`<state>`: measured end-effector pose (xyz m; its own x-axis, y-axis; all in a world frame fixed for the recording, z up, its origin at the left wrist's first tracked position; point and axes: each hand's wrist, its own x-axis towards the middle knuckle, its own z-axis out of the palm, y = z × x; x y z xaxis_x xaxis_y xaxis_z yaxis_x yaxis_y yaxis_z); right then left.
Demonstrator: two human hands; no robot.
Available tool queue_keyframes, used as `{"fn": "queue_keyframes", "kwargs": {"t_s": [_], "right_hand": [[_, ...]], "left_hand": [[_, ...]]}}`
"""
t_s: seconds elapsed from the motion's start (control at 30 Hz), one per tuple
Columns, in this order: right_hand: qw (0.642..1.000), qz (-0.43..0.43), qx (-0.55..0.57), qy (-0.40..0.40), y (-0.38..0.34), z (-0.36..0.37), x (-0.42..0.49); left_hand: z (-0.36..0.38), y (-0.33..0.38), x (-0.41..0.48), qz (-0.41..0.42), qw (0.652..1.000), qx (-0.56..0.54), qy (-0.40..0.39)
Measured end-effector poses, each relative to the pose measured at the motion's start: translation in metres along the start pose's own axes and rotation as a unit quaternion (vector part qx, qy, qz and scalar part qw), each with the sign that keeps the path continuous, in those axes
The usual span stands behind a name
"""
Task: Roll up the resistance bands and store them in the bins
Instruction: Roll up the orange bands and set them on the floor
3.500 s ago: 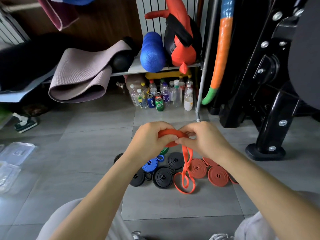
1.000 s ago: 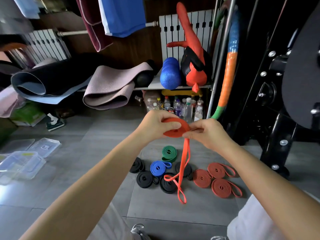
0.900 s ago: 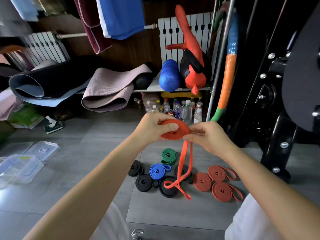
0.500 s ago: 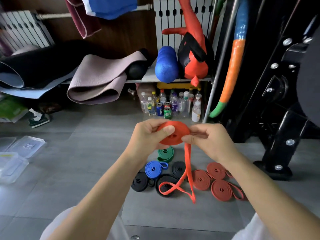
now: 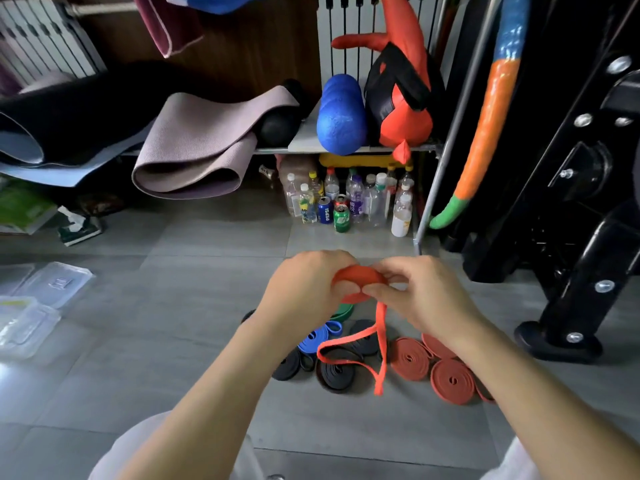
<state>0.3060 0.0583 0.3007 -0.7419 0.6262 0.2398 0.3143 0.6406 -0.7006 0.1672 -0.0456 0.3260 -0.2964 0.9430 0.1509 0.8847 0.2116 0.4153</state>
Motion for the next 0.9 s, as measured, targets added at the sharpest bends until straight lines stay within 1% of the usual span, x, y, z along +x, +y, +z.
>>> {"fn": "queue_keyframes", "kwargs": {"t_s": [0.07,0.13,0.2,0.23,0.3,0.33,0.37,0.4,0.43,0.47,0.53,0.57,0.6,0.67,0.73,0.8,0.83,0.9], "right_hand": [[0.998,0.020,0.058,0.019,0.000,-0.003,0.002],[0.993,0.040,0.112,0.021,0.000,-0.007,0.003],[0.984,0.059,0.169,0.019,-0.001,-0.009,0.003],[0.978,0.065,0.195,0.020,-0.002,-0.010,0.003],[0.962,0.067,0.265,0.023,-0.005,-0.010,0.001],[0.951,0.060,0.303,0.025,-0.006,-0.009,0.000],[0.943,0.051,0.327,0.030,-0.006,-0.008,-0.002],[0.941,0.045,0.334,0.035,-0.006,-0.008,-0.003],[0.943,0.041,0.327,0.035,-0.005,-0.008,-0.004],[0.950,0.039,0.308,0.032,-0.003,-0.008,-0.005],[0.972,0.036,0.232,0.021,0.001,-0.007,-0.007],[0.981,0.039,0.189,0.014,0.003,-0.005,-0.008],[0.987,0.040,0.153,0.005,0.004,-0.003,-0.008],[0.995,0.025,0.097,-0.010,0.005,0.001,-0.011],[0.996,0.014,0.089,-0.023,0.004,0.002,-0.013],[0.991,0.027,0.124,-0.029,0.003,-0.001,-0.014],[0.989,0.035,0.139,-0.024,0.003,-0.003,-0.014],[0.985,0.050,0.164,-0.007,0.004,-0.008,-0.014]], "left_hand": [[-0.004,-0.002,0.001,-0.031,0.994,-0.095,0.033],[-0.012,-0.003,0.000,-0.056,0.970,-0.231,0.051],[-0.017,-0.004,-0.002,-0.080,0.929,-0.358,0.057],[-0.017,-0.004,-0.004,-0.093,0.908,-0.404,0.057],[-0.016,0.000,-0.008,-0.131,0.865,-0.481,0.055],[-0.014,0.001,-0.010,-0.151,0.835,-0.528,0.045],[-0.010,0.002,-0.011,-0.166,0.805,-0.569,0.031],[-0.008,0.003,-0.012,-0.178,0.787,-0.591,0.015],[-0.005,0.005,-0.012,-0.184,0.791,-0.584,0.002],[-0.003,0.005,-0.013,-0.177,0.829,-0.531,0.003],[0.001,0.002,-0.013,-0.106,0.943,-0.313,0.043],[0.002,0.001,-0.013,-0.061,0.975,-0.205,0.059],[0.004,0.001,-0.014,-0.023,0.989,-0.129,0.060],[0.008,0.001,-0.016,0.006,0.997,-0.064,0.044],[0.009,0.000,-0.018,-0.007,0.997,-0.065,0.050],[0.007,-0.001,-0.018,-0.030,0.992,-0.103,0.062],[0.005,0.000,-0.018,-0.045,0.987,-0.141,0.067],[0.000,0.000,-0.018,-0.079,0.960,-0.252,0.088]]}}
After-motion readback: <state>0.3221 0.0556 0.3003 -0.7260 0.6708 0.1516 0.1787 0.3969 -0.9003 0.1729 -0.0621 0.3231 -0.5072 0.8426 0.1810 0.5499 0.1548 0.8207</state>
